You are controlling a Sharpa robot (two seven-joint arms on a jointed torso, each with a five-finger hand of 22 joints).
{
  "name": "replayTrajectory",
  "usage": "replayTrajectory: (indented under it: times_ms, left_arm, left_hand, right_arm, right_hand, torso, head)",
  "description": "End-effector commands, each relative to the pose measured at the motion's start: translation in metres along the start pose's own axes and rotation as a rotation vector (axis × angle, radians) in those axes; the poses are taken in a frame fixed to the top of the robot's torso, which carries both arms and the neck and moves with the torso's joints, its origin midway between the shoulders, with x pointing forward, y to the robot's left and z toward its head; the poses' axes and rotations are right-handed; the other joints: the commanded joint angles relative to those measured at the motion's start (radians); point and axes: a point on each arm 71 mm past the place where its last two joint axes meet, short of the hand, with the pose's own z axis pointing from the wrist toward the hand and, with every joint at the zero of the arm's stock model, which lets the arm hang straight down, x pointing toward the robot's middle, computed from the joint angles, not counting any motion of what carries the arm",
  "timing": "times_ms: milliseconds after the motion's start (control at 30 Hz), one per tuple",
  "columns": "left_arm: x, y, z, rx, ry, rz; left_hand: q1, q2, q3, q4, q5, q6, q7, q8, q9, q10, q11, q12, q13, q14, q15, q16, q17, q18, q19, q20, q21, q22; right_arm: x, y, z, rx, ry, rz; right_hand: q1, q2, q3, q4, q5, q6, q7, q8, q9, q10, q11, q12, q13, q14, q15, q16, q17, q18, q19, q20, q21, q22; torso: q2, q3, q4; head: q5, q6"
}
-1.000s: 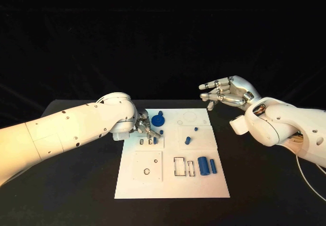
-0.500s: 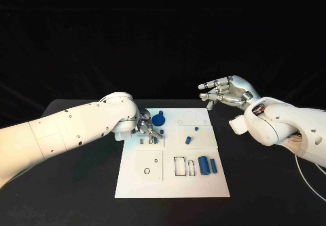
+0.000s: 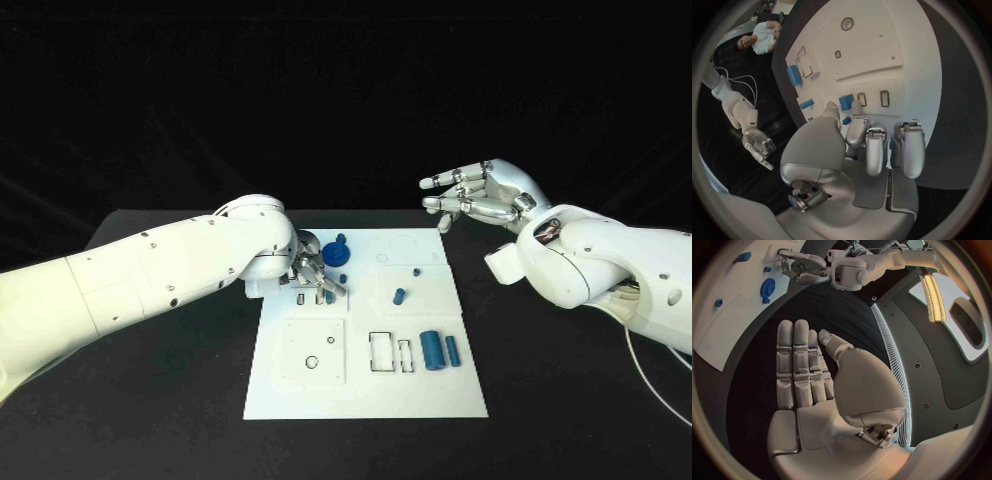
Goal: Assemble the parts on the task board
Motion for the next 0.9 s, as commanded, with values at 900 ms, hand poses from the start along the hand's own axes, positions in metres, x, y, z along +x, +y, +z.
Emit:
replayTrajectory:
  times_ms: [900]
  left_arm:
    - [0.0015, -0.0021, 0.0024, -0.006, 0.036, 0.007]
  left_hand:
    - [0.144, 0.049, 0.145, -0.051, 0.000, -0.013, -0.012, -0.004, 0.021, 0.005, -0.009, -0.003, 0.004, 0.105, -0.012, 0.002, 0.263, -0.019, 0.067, -0.014, 0.001, 0.183]
  right_arm:
    - [0.0062, 0.0005, 0.0007, 0.001, 0.058, 0.001]
  right_hand:
    - [-0.007, 0.003, -0.006, 0.001, 0.006, -0.010, 0.002, -0.003, -0.001, -0.016, 0.003, -0.010, 0.001, -0.018, 0.006, 0.003, 0.006, 0.003, -0.013, 0.004, 0.000, 0.001]
  torso:
    - [-0.001, 0.0008, 0.0001]
  head:
    - [0.000, -0.007]
